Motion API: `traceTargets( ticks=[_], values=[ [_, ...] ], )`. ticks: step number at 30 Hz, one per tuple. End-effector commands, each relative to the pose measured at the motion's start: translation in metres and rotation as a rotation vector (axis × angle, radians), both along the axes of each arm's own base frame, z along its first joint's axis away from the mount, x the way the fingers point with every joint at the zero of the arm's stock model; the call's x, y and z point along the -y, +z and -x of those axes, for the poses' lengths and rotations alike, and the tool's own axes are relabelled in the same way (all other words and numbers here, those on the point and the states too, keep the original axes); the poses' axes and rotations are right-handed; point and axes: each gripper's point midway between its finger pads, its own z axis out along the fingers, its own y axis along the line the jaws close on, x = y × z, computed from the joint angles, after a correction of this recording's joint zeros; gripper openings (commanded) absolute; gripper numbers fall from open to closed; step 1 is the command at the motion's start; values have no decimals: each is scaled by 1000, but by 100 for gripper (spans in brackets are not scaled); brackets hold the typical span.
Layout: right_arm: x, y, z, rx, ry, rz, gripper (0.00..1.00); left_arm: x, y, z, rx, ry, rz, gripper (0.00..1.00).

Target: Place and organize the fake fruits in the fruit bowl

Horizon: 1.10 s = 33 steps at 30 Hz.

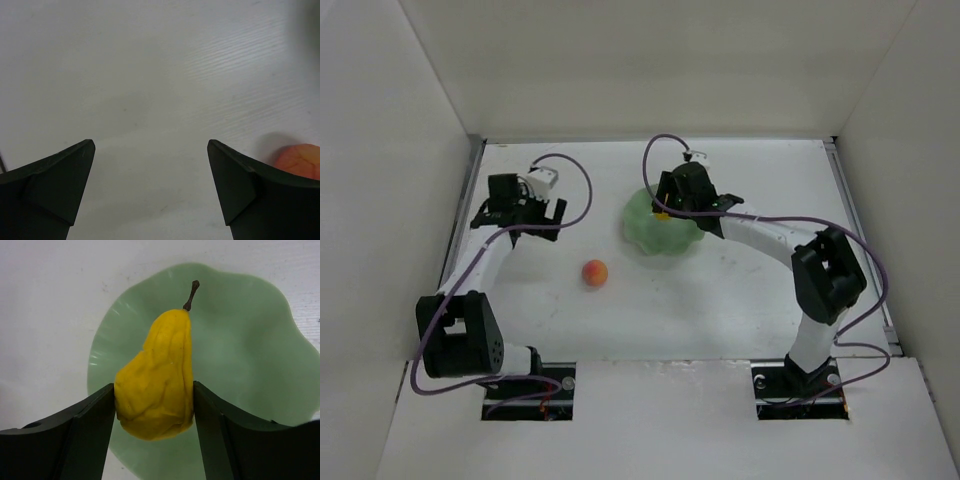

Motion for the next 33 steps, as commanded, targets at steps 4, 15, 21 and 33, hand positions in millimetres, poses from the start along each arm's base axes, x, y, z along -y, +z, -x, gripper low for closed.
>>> traceTargets(
  ticks=[4,15,21,33],
  values=[
    [-13,78,-2,166,98,-56,95,114,21,23,-73,-374,-36,100],
    [33,105,22,227,18,-59,100,189,-40,112,-396,-697,-45,100],
    [60,103,29,242,-35,-28,100,174,-81,115,-502,-663,-140,100],
    [66,106,33,263,-39,1,100,152,-88,110,-510,-635,-232,100]
  ],
)
